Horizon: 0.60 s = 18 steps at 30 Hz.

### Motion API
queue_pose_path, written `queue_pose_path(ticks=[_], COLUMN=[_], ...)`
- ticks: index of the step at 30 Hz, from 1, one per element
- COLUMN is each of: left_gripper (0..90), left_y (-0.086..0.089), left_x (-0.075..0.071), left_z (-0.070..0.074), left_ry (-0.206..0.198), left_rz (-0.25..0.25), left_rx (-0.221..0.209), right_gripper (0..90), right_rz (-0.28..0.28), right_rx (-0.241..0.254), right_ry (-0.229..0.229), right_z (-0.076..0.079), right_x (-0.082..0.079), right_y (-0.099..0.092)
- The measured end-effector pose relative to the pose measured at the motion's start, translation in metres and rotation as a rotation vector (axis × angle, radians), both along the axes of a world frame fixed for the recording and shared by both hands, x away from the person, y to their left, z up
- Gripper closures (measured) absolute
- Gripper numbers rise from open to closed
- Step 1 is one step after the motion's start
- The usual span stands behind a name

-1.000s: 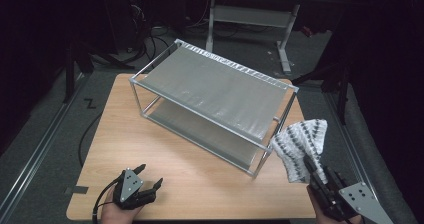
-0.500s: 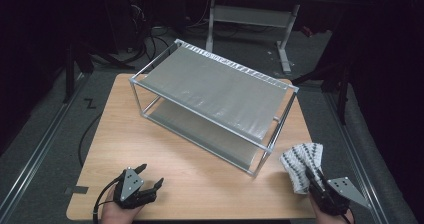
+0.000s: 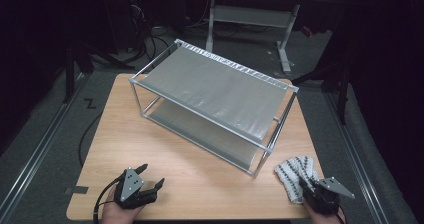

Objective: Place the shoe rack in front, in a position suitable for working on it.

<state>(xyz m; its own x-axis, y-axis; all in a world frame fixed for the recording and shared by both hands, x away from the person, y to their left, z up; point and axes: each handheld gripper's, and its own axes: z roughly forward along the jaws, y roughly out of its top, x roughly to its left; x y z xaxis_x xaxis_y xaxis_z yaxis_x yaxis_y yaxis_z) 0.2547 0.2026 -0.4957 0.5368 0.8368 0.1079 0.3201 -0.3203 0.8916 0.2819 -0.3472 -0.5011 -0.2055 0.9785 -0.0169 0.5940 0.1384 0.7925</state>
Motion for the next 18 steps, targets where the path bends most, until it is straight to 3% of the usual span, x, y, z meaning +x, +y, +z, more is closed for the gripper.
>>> queue_pose_path(ticks=[6, 18], left_gripper=[26.6, 26.6], left_y=[-0.0014, -0.0030], left_x=[-0.0003, 0.0000], left_z=[-0.0003, -0.0009], left_ry=[0.001, 0.004], left_rz=[-0.010, -0.019], left_rx=[-0.003, 0.000], right_gripper=[72.1, 53.1], right_rz=[0.000, 0.002], right_rx=[-0.002, -0.003], right_ry=[0.025, 0.021], right_z=[-0.0022, 0.0020], right_x=[0.0007, -0.0004], right_y=[0.0027, 0.0043])
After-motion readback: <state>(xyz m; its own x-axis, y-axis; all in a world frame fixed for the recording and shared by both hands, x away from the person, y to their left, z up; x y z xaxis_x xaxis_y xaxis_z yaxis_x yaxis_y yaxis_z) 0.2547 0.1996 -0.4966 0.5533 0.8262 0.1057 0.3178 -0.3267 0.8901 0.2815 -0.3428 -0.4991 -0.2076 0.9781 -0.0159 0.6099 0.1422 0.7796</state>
